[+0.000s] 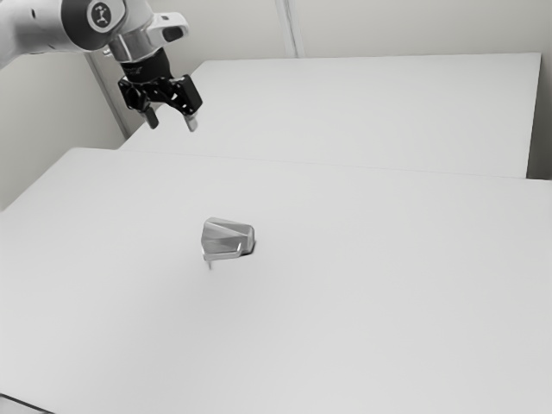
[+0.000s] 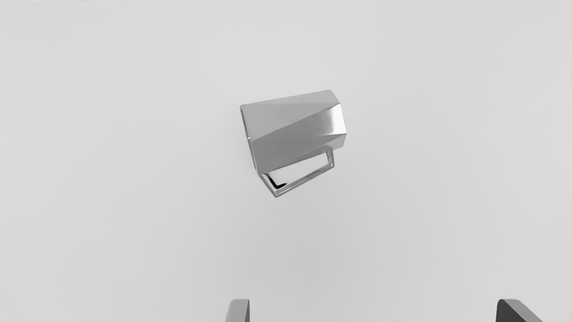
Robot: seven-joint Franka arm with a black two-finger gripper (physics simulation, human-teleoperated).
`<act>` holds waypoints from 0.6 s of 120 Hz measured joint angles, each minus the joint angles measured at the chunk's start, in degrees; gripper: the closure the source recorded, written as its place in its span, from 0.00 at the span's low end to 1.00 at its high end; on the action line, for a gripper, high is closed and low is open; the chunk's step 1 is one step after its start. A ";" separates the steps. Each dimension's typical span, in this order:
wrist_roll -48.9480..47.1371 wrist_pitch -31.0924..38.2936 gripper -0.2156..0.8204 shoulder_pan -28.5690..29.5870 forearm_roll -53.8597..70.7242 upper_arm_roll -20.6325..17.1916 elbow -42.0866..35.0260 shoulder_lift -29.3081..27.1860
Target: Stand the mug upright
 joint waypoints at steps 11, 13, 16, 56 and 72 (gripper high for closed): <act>-0.03 -0.03 0.21 -0.26 -0.03 -0.02 -0.08 -0.26; -0.04 -0.04 0.21 -0.30 -0.03 -0.02 -0.12 -0.28; -0.04 -0.05 0.21 -0.40 -0.03 0.02 -0.22 -0.31; -0.11 -0.06 0.21 -3.58 -4.44 3.24 -5.62 -2.13; 0.32 0.36 0.21 -5.60 -8.45 6.46 -8.87 -1.90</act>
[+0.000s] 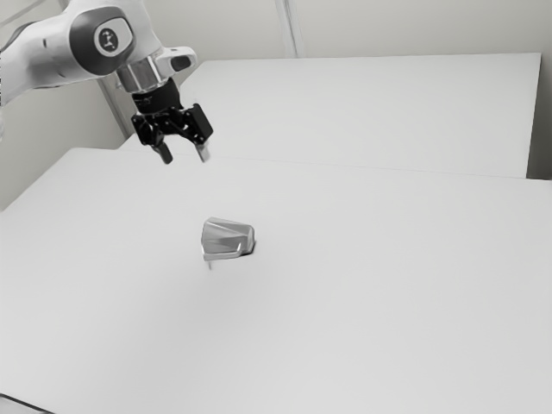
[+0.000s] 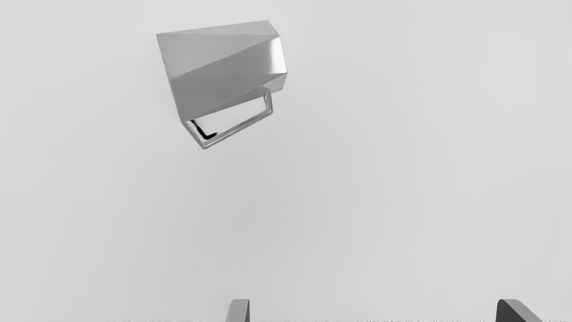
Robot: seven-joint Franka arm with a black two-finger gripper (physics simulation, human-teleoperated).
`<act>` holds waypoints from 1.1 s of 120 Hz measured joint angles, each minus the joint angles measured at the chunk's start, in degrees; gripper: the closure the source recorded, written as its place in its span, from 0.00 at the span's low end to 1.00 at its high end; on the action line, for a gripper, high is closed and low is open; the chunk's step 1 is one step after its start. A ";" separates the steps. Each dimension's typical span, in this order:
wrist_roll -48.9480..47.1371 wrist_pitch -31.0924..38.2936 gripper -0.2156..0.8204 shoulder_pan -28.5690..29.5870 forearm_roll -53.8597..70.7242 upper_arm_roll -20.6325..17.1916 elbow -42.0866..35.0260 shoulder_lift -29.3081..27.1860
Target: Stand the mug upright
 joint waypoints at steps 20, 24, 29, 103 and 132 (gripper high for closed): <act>2.77 3.31 0.21 -1.03 -5.15 3.47 -3.76 1.24; 3.61 4.19 0.21 -1.03 -6.30 4.01 -4.51 1.76; 4.79 5.35 0.21 -0.88 -7.75 4.66 -5.35 2.36; 25.83 17.05 0.21 9.63 -26.85 8.03 -12.86 11.79; 34.09 17.48 0.21 10.98 -34.30 8.03 -14.27 15.91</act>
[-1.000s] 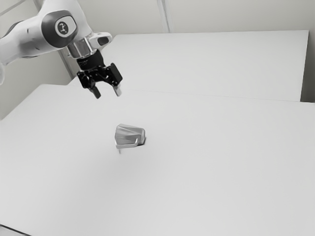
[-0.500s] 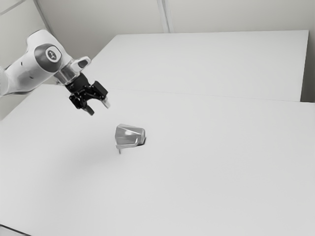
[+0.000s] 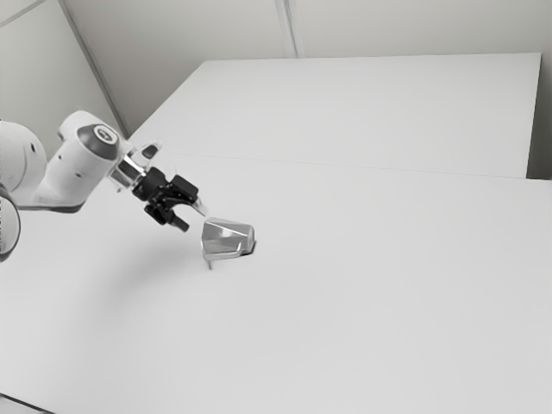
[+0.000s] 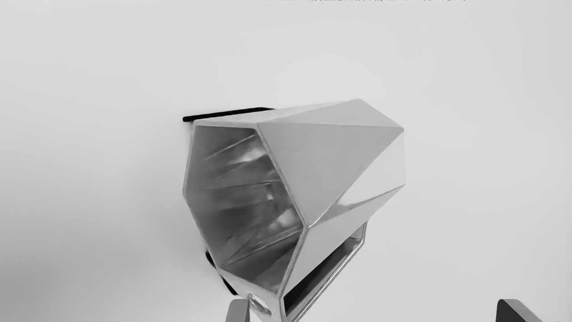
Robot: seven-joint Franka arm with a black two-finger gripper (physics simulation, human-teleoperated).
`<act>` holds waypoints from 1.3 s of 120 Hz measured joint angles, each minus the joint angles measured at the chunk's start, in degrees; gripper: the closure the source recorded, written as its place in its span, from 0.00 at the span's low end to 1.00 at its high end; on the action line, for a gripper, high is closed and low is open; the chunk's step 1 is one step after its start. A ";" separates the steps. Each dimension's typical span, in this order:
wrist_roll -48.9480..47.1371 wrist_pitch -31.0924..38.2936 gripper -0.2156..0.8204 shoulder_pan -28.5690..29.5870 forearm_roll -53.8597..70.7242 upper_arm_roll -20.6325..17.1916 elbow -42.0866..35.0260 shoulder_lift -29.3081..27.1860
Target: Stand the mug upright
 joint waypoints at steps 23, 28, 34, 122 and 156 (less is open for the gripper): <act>5.53 0.17 0.21 0.71 -5.18 0.00 1.31 3.41; 6.57 -0.04 0.21 1.25 -6.08 0.00 1.54 3.99; 7.73 -0.30 0.21 1.62 -6.89 0.01 1.70 4.37; 18.33 -10.52 0.54 3.51 -19.73 -0.08 2.81 11.41; 20.12 -12.62 0.84 3.55 -21.91 -0.17 3.06 11.69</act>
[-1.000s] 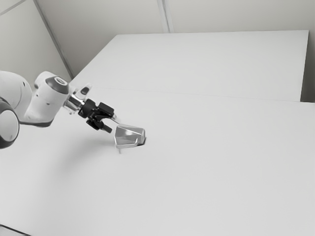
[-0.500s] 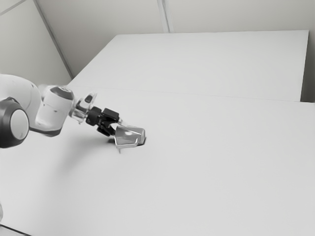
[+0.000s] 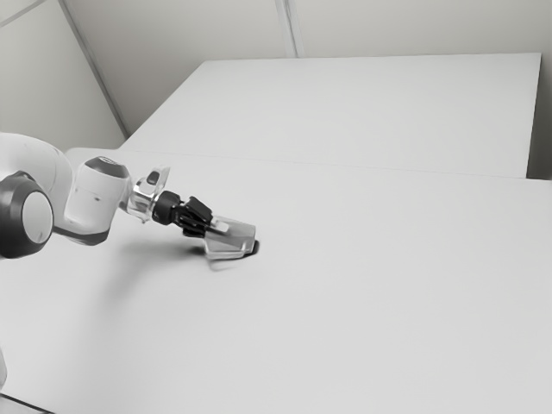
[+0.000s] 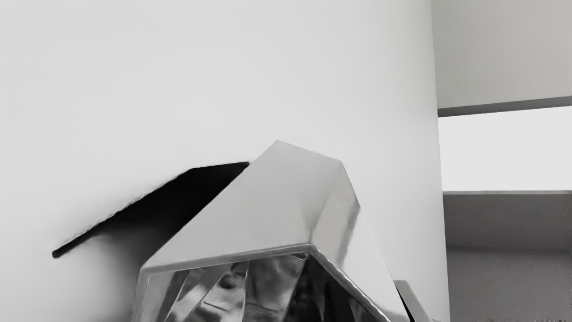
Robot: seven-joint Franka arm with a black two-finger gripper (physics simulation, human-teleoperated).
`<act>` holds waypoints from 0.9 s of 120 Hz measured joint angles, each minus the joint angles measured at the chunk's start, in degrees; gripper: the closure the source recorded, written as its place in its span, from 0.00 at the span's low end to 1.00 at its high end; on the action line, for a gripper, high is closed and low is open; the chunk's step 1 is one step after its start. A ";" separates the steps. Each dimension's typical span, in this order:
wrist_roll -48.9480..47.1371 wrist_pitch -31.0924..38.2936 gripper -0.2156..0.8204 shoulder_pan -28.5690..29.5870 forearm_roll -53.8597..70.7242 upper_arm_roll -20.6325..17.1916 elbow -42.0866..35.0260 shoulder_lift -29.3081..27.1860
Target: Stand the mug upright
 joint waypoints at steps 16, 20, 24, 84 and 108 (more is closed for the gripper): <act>0.56 -0.35 0.90 0.05 -0.33 -0.05 0.01 0.03; 0.67 -0.40 0.91 0.06 -0.36 -0.03 0.01 -0.02; 0.78 -0.44 0.91 0.07 -0.36 -0.01 0.01 -0.10; -4.71 4.72 0.93 -5.84 21.53 -0.79 -0.48 -11.85; -8.51 13.15 0.94 -11.17 36.30 -0.82 -2.38 -14.17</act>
